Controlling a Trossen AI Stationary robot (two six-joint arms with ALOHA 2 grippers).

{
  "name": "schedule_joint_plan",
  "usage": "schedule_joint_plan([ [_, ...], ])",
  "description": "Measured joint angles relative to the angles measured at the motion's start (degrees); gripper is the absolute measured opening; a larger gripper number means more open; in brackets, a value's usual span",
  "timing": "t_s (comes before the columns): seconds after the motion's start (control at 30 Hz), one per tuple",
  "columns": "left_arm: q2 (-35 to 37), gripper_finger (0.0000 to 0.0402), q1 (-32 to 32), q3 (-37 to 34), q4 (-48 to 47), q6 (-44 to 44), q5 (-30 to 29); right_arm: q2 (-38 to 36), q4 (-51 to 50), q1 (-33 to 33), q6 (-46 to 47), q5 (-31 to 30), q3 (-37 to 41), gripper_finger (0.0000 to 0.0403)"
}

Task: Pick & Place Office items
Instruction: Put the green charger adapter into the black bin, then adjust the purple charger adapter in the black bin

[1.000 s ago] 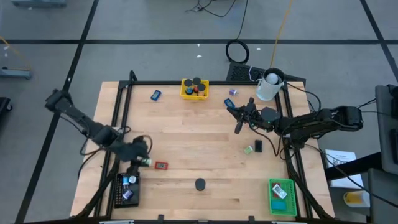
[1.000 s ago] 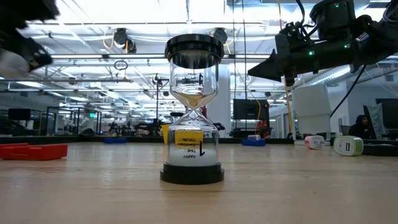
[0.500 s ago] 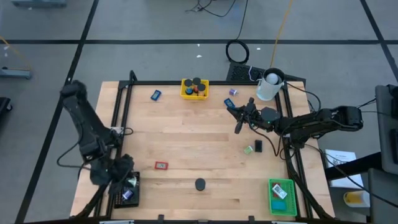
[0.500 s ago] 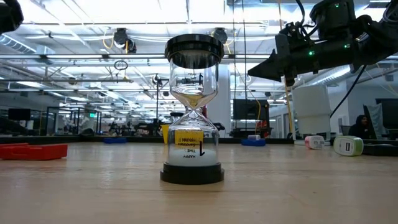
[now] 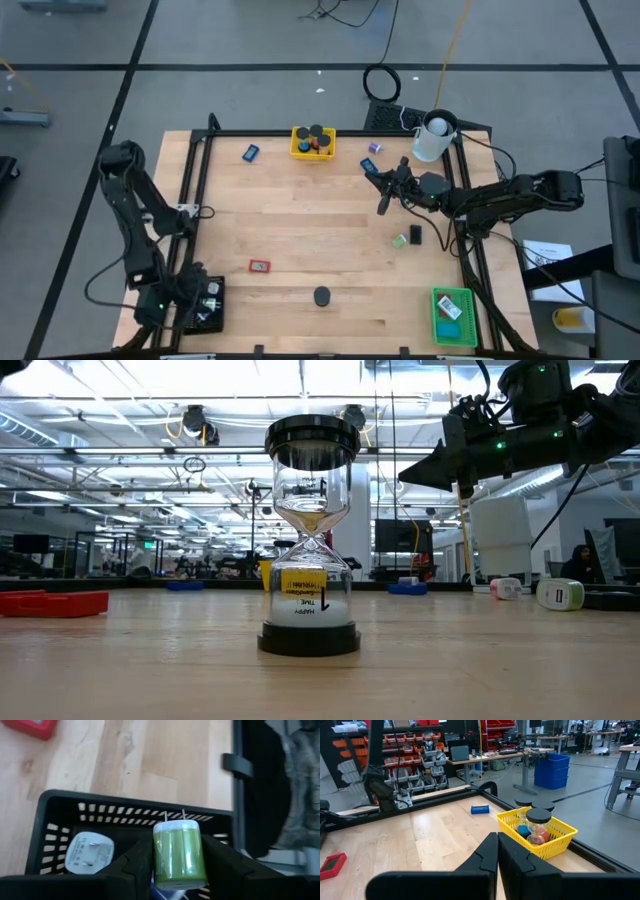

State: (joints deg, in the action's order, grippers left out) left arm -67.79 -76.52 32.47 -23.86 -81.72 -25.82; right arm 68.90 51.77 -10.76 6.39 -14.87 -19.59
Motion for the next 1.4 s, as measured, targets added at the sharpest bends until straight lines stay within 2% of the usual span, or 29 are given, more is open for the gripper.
schedule_joint_plan([
  [0.4,-8.0,0.0161,-0.4,0.0,1.9,-6.2,1.0,0.0,0.1,0.0,0.0,0.0,0.0,0.0001],
  [0.57,-8.1,0.0205,0.6,0.0,1.8,-8.6,1.2,0.0,0.1,0.0,0.0,0.0,0.0,0.0001],
  [0.77,-7.9,0.0270,1.7,0.0,2.2,-6.4,6.9,0.0,0.1,0.0,0.0,0.0,0.0,0.0001],
  [0.93,-6.1,0.0292,1.7,0.0,3.5,-3.6,9.5,0.0,0.1,0.0,0.0,0.0,0.0,0.0001],
  [1.1,-3.5,0.0264,1.6,0.0,4.7,-2.2,9.3,0.0,0.1,0.0,0.0,0.0,0.0,0.0001],
  [1.4,-3.1,0.0136,1.6,0.0,4.8,-3.6,13.0,0.0,0.1,0.0,0.0,0.0,0.0,0.0001],
])
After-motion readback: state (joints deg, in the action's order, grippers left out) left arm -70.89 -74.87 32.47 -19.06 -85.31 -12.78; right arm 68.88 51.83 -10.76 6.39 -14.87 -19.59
